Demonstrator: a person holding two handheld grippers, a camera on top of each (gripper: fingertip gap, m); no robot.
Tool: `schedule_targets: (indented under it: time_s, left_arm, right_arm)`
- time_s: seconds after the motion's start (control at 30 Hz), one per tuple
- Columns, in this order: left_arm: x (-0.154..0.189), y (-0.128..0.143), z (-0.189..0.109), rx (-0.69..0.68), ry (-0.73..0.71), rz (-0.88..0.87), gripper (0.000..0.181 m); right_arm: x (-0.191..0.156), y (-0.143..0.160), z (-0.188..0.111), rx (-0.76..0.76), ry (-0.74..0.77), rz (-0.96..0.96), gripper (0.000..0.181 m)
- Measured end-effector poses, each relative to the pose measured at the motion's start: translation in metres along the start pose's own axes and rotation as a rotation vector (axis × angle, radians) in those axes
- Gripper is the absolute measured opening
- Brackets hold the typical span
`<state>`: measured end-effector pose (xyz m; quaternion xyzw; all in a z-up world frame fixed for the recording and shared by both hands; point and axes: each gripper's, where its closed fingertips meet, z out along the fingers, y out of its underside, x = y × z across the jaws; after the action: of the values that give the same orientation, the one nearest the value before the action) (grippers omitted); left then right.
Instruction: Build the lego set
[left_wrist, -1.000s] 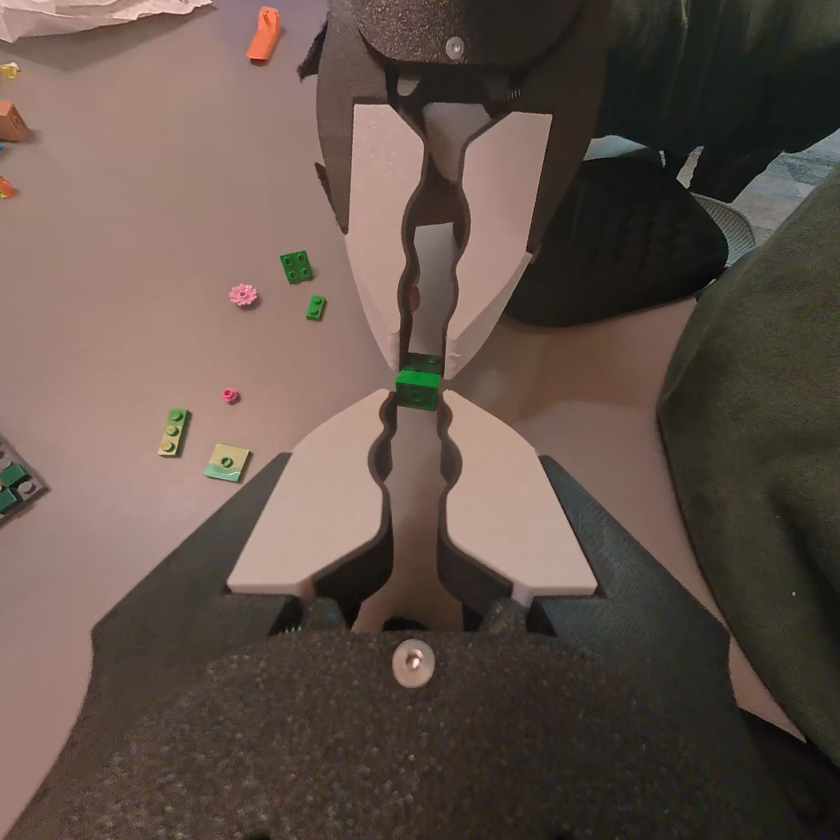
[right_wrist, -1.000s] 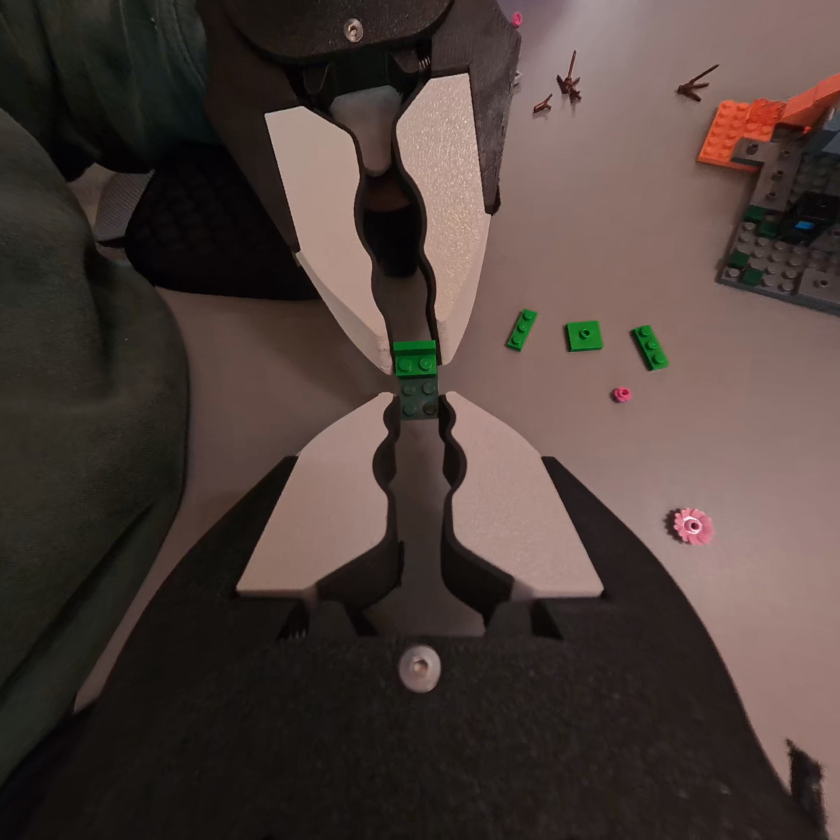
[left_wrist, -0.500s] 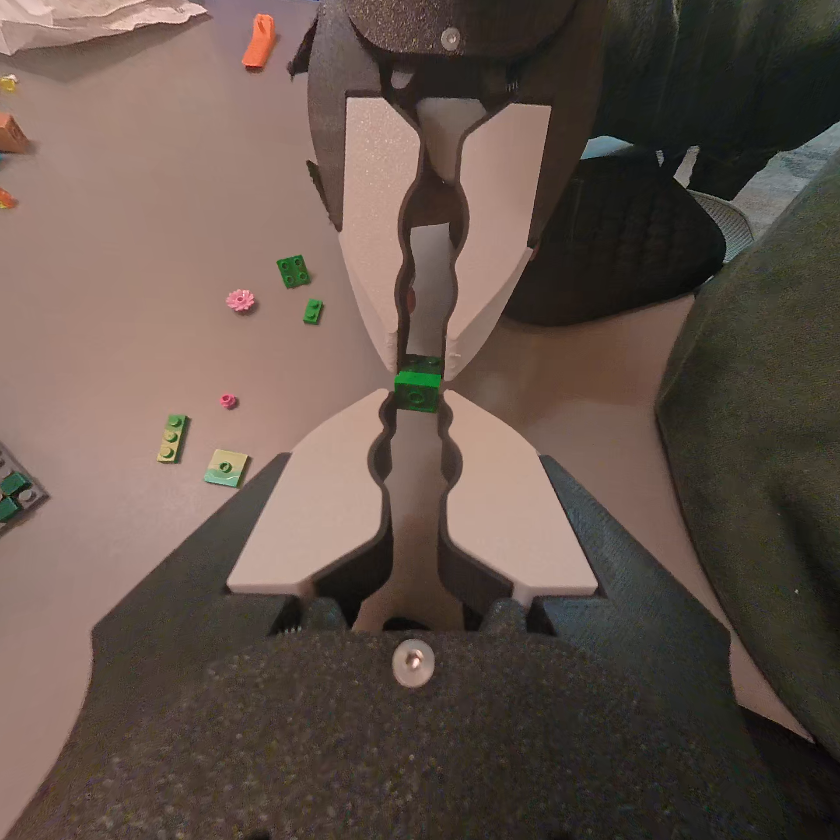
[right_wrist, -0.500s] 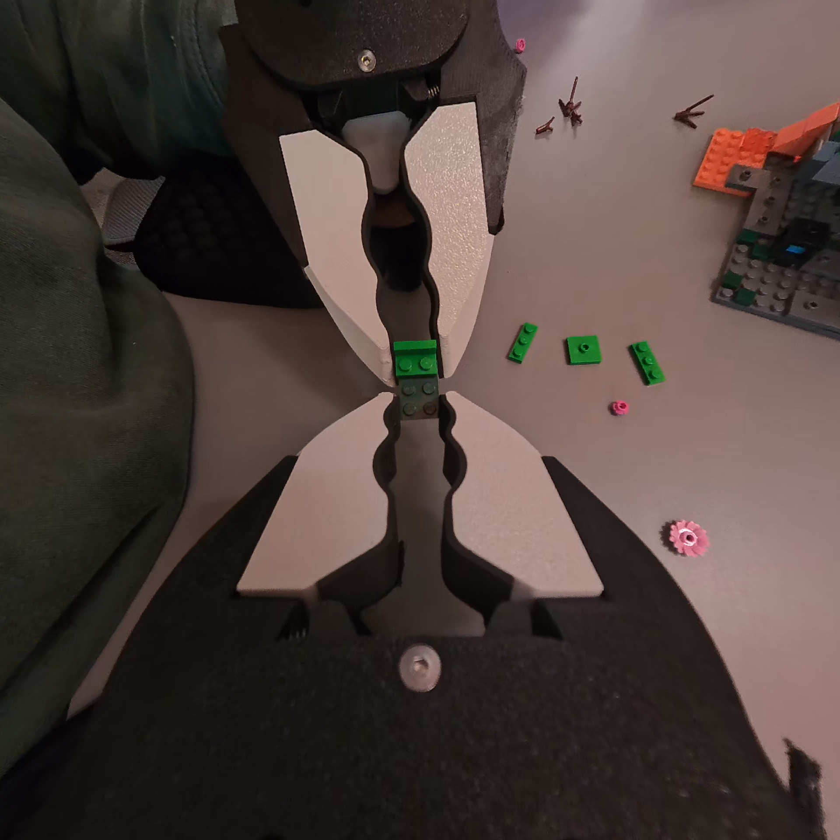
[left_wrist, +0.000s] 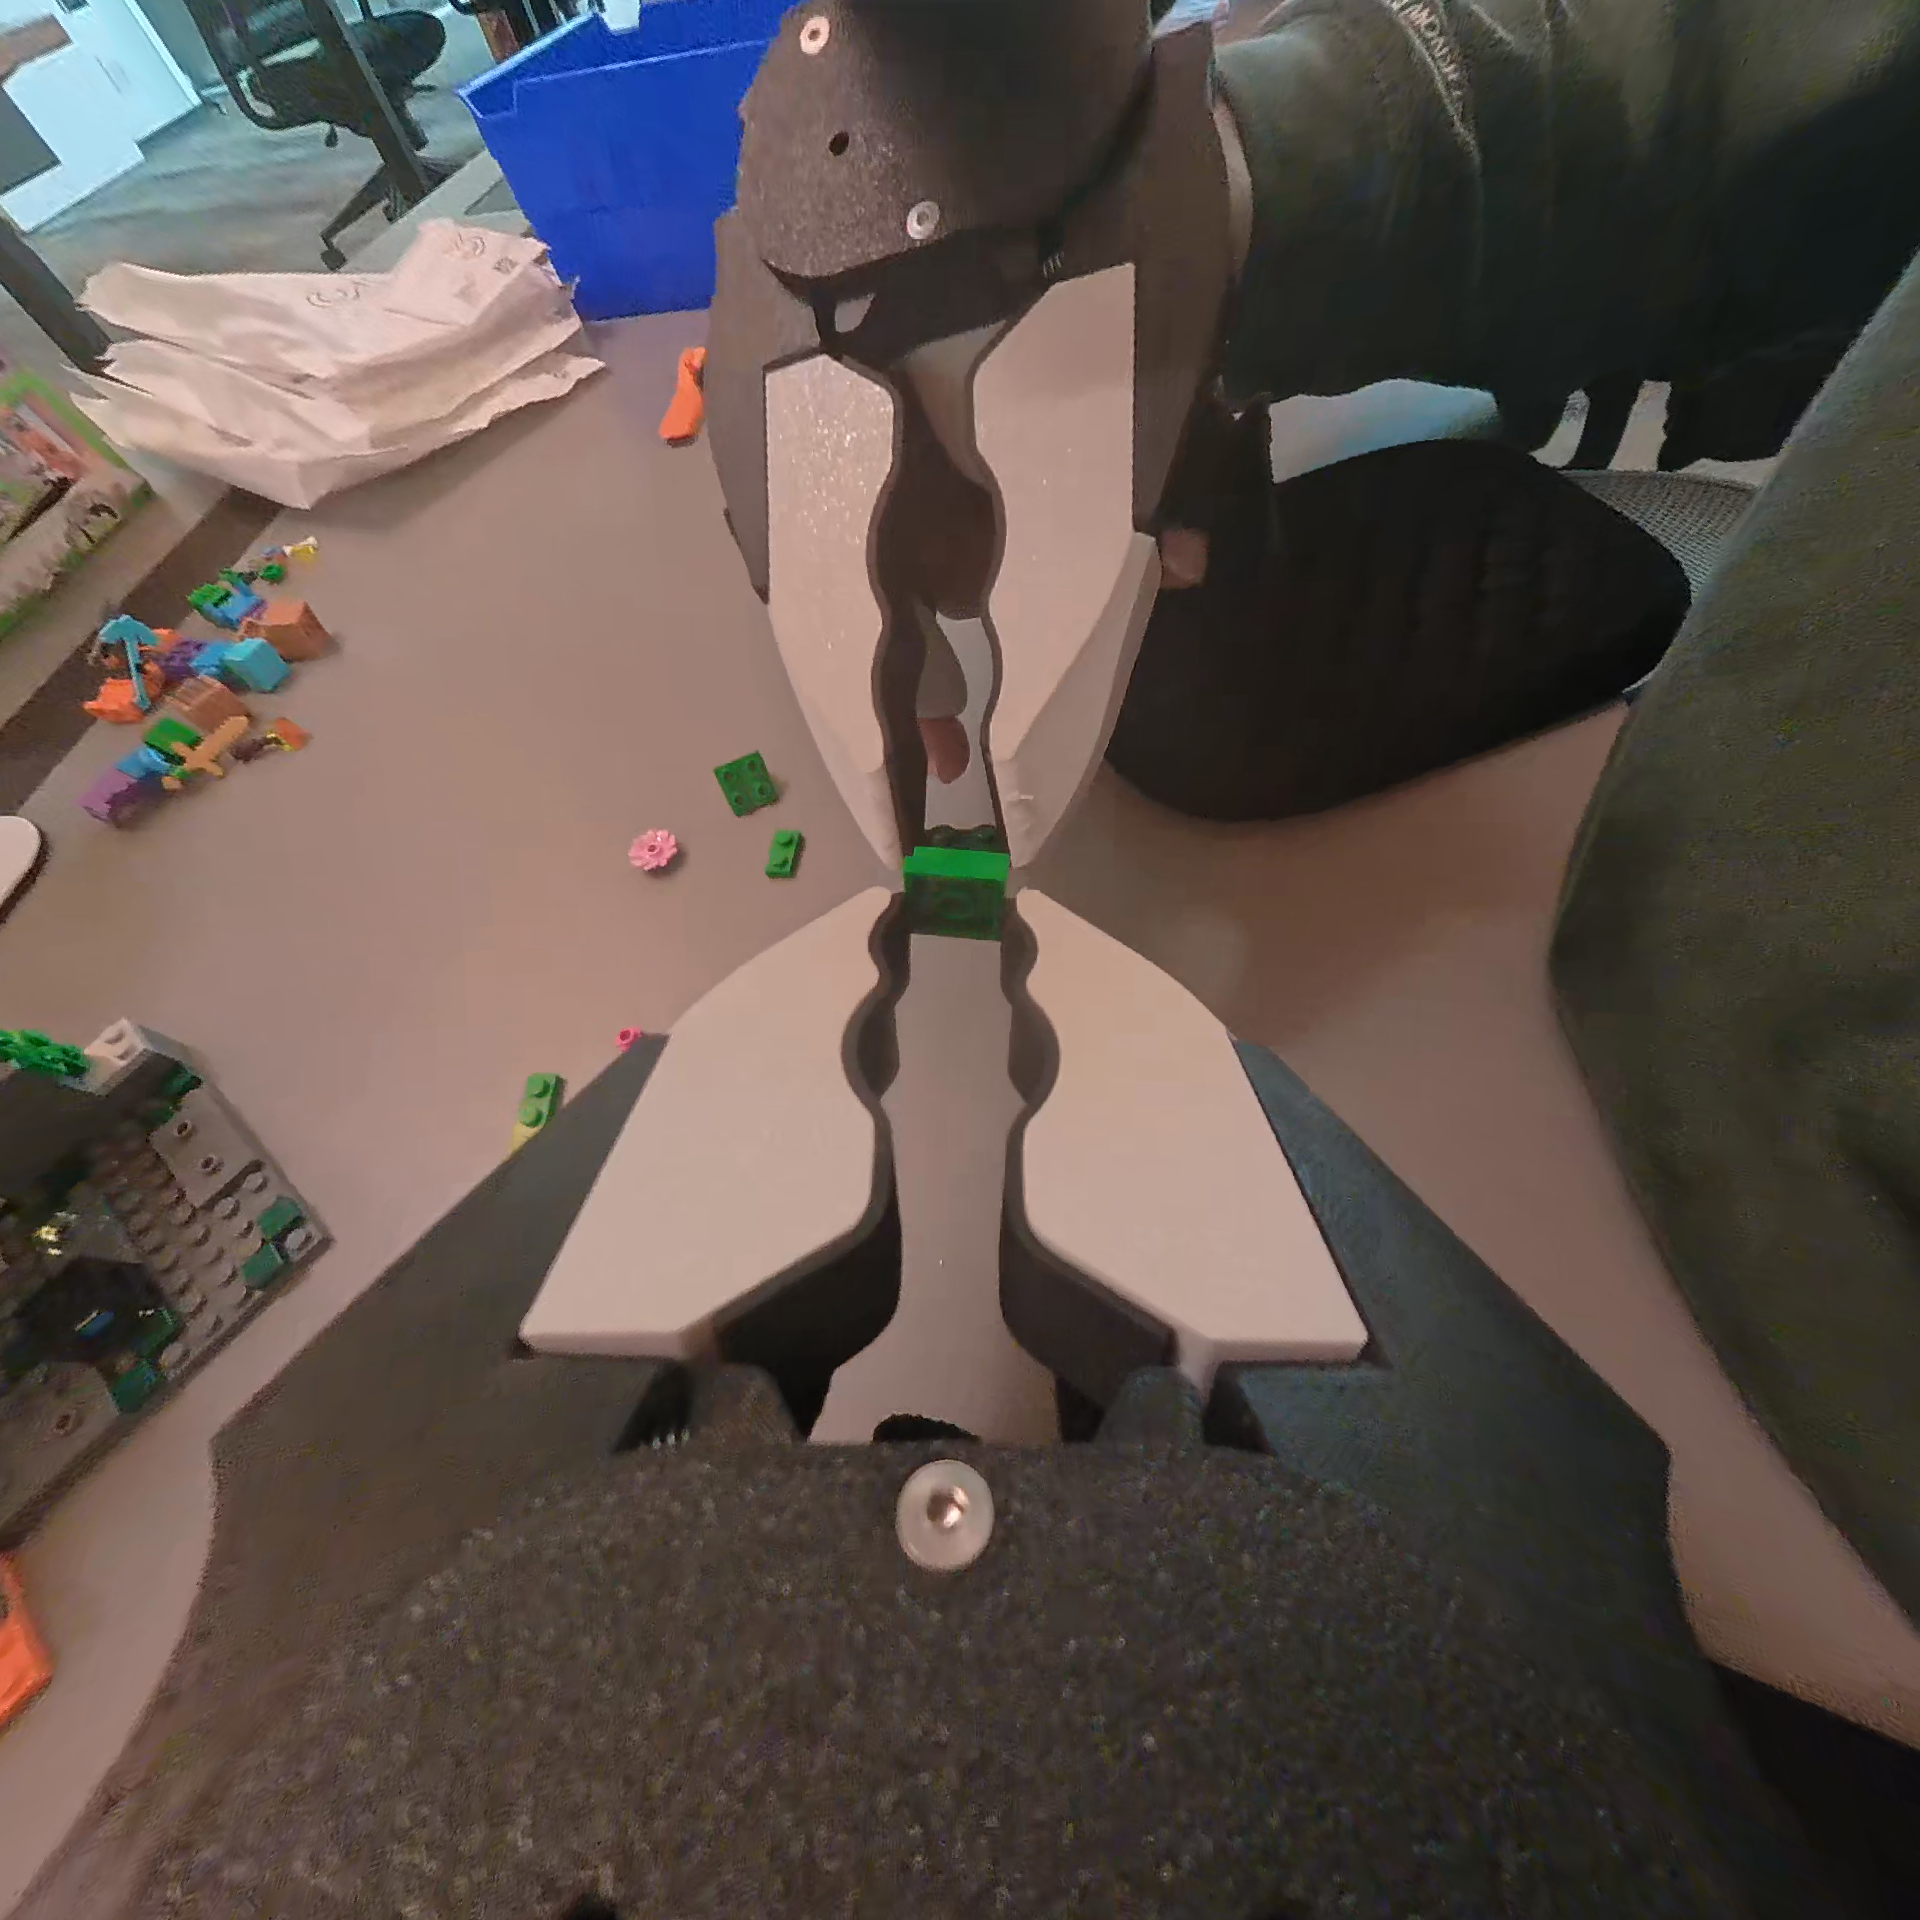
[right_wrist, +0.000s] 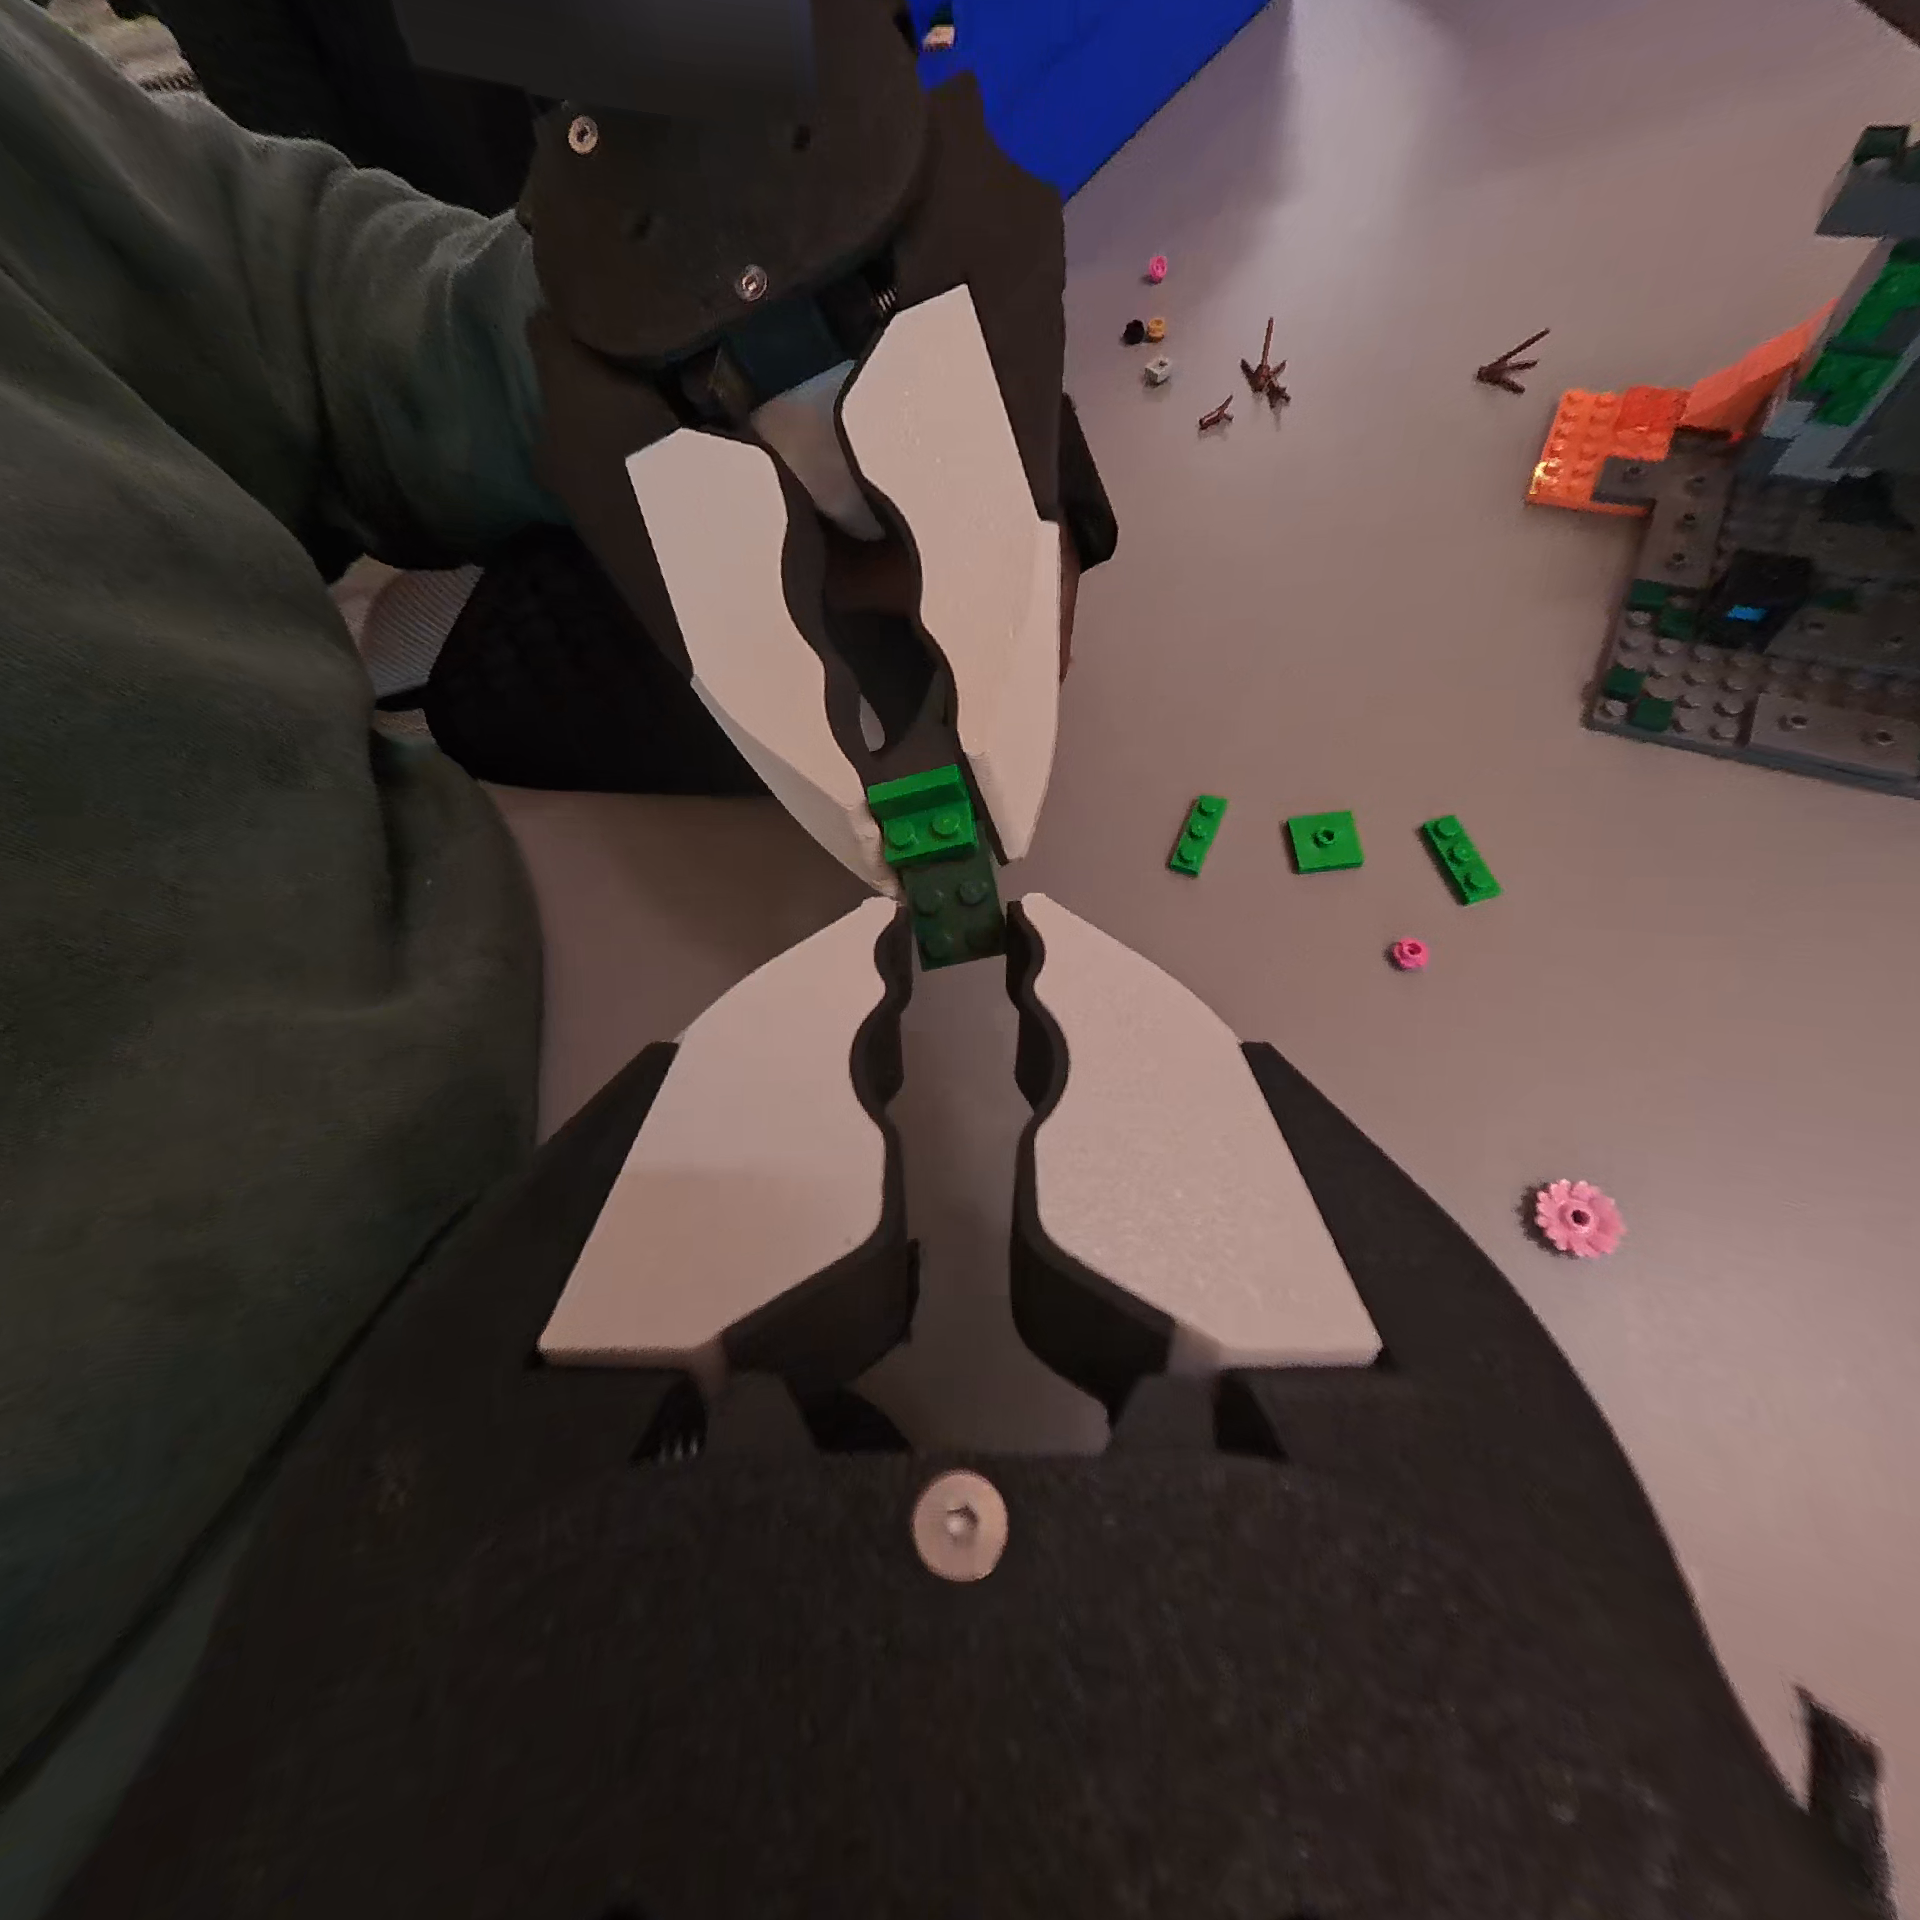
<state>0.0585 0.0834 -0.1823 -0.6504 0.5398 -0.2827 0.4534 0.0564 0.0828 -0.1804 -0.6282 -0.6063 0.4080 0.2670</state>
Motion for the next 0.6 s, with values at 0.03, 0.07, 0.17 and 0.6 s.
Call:
schedule_targets:
  time_s: [0.03, 0.07, 0.17, 0.6]
  left_arm:
    - [0.000, 0.000, 0.000, -0.004, 0.002, 0.001, 0.016]
    - [0.001, 0.001, 0.000, -0.010, 0.001, 0.000, 0.016]
    - [0.002, 0.006, 0.002, -0.039, 0.005, -0.001, 0.016]
    - [0.000, 0.008, 0.001, -0.049, -0.036, 0.058, 0.016]
  right_arm:
    - [0.000, 0.000, 0.000, -0.013, 0.009, -0.011, 0.016]
    - [0.000, 0.001, 0.001, -0.028, 0.025, -0.026, 0.016]
    - [0.001, 0.005, 0.002, -0.100, 0.071, -0.077, 0.016]
    - [0.001, 0.001, 0.002, -0.201, 0.174, -0.201, 0.016]
